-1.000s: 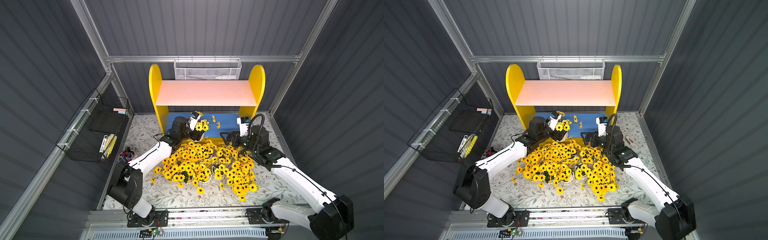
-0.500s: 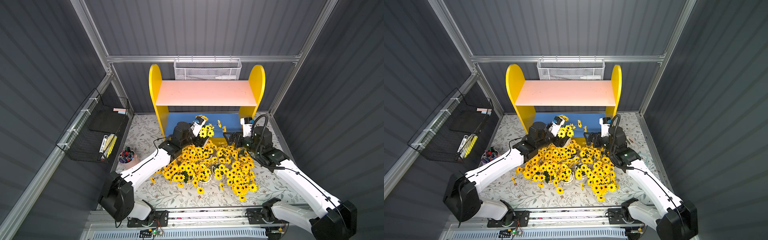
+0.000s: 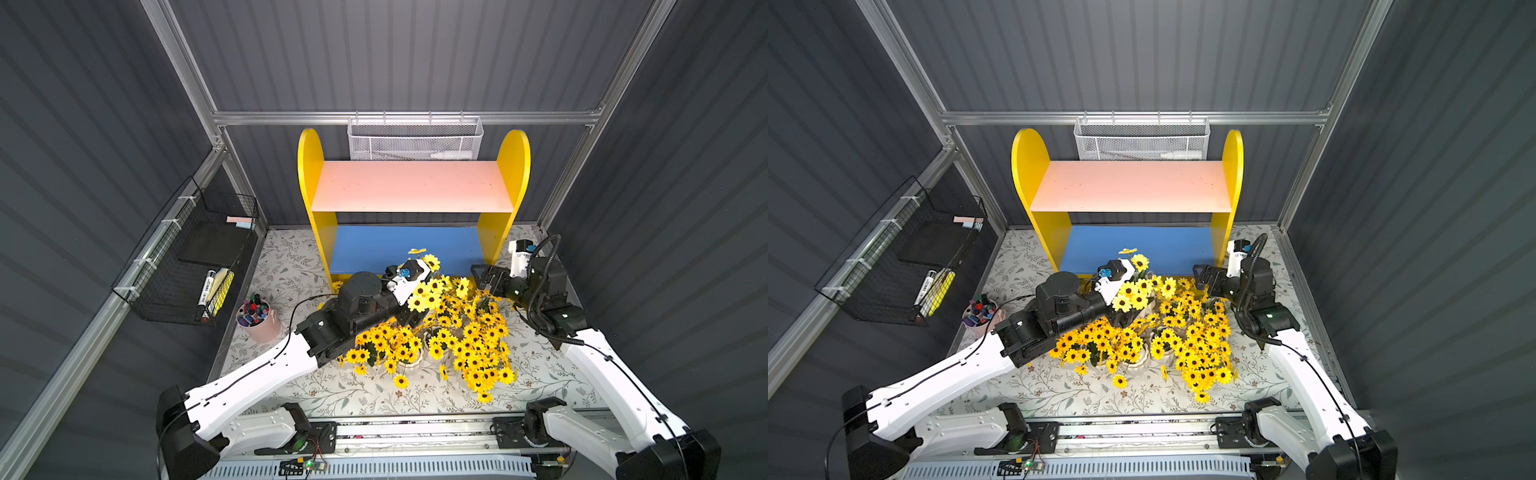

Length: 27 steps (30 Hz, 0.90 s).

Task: Take the sunflower pots off the shelves
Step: Place the sunflower pot at the center of the board.

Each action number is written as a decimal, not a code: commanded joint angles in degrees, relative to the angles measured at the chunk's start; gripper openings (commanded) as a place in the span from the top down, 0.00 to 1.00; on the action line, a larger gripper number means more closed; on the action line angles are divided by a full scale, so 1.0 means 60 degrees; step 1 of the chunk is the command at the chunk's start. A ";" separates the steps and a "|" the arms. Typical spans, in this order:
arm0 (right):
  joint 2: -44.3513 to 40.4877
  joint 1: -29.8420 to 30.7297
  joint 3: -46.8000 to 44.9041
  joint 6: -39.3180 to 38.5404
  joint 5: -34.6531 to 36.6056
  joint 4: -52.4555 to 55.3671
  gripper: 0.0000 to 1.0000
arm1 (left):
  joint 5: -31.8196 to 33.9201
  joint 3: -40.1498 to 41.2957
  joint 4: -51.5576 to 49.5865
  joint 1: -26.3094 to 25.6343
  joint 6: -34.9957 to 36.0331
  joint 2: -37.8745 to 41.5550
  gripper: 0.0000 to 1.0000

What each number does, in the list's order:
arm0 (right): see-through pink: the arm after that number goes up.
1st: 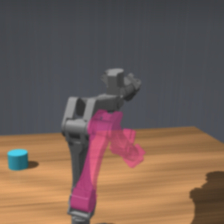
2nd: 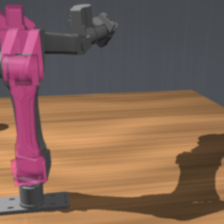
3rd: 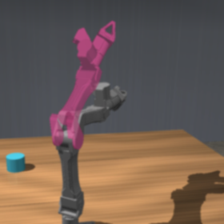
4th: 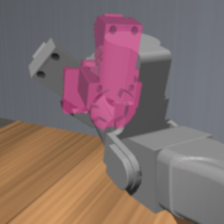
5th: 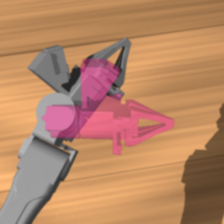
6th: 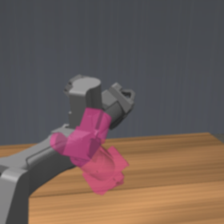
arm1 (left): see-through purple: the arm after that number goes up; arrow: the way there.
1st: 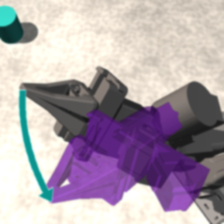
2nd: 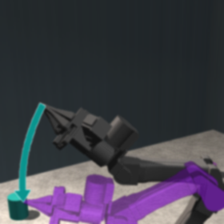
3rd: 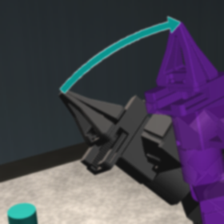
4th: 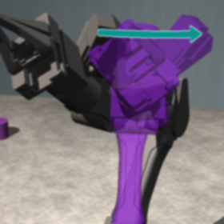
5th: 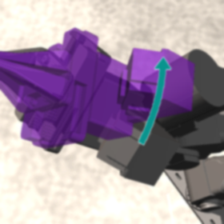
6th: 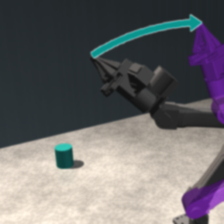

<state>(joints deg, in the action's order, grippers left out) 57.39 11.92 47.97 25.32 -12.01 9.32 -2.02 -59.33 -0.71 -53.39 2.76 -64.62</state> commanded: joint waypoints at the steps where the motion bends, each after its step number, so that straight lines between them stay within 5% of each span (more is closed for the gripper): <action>1: -0.0304 -0.0097 -0.0083 0.0094 -0.0058 0.0298 0.01 | 0.0466 0.0740 0.0827 -0.0718 -0.0272 0.0544 1.00; 16: -0.0892 -0.0390 -0.0157 -0.0104 0.0324 0.0921 0.01 | 0.3492 0.3547 0.3931 -0.4951 -0.1363 0.0191 1.00; 27: -0.0936 -0.0449 -0.0047 -0.0180 0.0303 0.0995 0.01 | 0.4595 0.5005 0.5357 -0.5077 -0.2137 -0.0834 1.00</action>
<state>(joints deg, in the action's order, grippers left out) 52.53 9.45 47.94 24.97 -10.61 14.76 22.22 -29.12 23.62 -83.94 -7.88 -69.06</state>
